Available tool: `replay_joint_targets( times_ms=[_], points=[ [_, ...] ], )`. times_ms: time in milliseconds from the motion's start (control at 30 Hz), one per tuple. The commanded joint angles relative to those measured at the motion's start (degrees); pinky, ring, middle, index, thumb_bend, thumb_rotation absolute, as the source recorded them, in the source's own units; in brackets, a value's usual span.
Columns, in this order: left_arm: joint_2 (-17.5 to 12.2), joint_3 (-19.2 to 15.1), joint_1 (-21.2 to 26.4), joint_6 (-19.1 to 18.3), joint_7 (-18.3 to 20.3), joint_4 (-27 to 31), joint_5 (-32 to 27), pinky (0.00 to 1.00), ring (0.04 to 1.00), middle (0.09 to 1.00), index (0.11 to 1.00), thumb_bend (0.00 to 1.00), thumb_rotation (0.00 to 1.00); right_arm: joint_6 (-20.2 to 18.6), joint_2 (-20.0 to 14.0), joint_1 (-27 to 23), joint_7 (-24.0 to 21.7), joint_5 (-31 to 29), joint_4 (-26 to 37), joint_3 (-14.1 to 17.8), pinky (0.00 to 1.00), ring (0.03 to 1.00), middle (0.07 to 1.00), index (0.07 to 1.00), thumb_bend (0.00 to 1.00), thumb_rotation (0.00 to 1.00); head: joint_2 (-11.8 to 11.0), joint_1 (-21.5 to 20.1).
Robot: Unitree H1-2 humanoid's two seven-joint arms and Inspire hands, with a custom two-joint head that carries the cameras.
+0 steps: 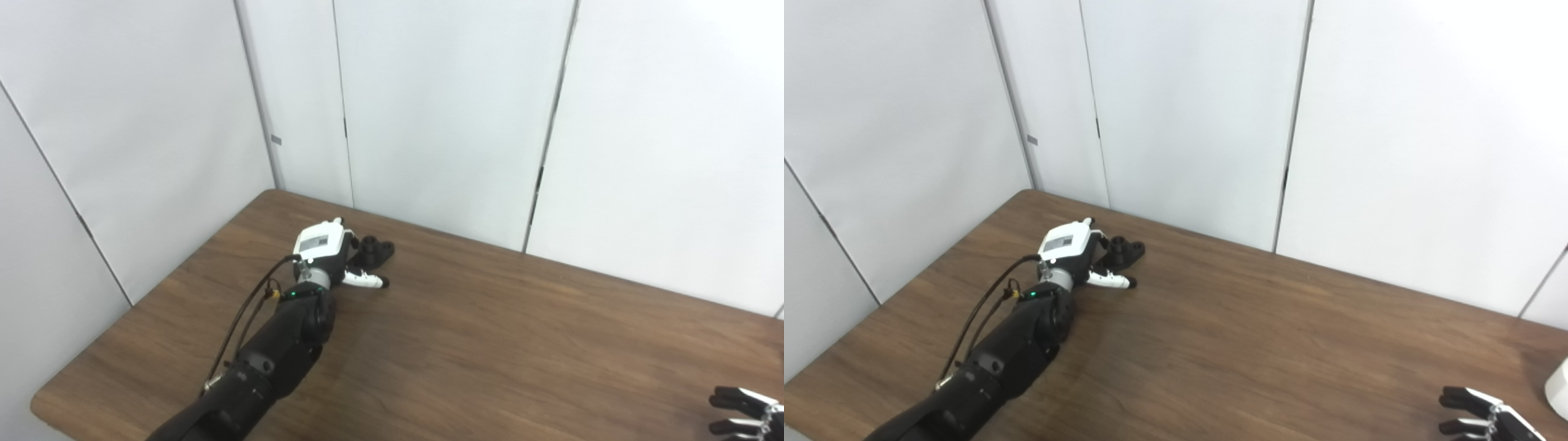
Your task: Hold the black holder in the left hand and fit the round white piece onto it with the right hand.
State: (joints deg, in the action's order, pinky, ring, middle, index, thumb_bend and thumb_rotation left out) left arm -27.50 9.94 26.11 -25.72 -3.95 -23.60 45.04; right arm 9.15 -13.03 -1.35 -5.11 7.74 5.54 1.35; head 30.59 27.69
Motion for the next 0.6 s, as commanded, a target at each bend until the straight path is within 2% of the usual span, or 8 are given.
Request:
replay_joint_targets(
  times_ms=[0,567],
  points=[
    [-1.95,0.07,2.49,1.13,-2.36,-0.59,0.82,1.0,1.0,1.0,0.742,1.0,0.45,0.2,-0.77,-0.94,-0.25,-0.78,2.51,0.31,0.47,0.564,0.685,0.687,0.64,0.0,0.15,-0.06],
    [-1.64,-0.54,2.66,3.19,-6.54,-3.82,-1.23,0.95,1.0,1.0,0.736,1.0,0.46,-1.13,-1.02,-0.08,-0.99,-0.87,4.75,0.33,0.46,0.557,0.681,0.677,0.62,0.0,1.04,-0.04]
  ],
)
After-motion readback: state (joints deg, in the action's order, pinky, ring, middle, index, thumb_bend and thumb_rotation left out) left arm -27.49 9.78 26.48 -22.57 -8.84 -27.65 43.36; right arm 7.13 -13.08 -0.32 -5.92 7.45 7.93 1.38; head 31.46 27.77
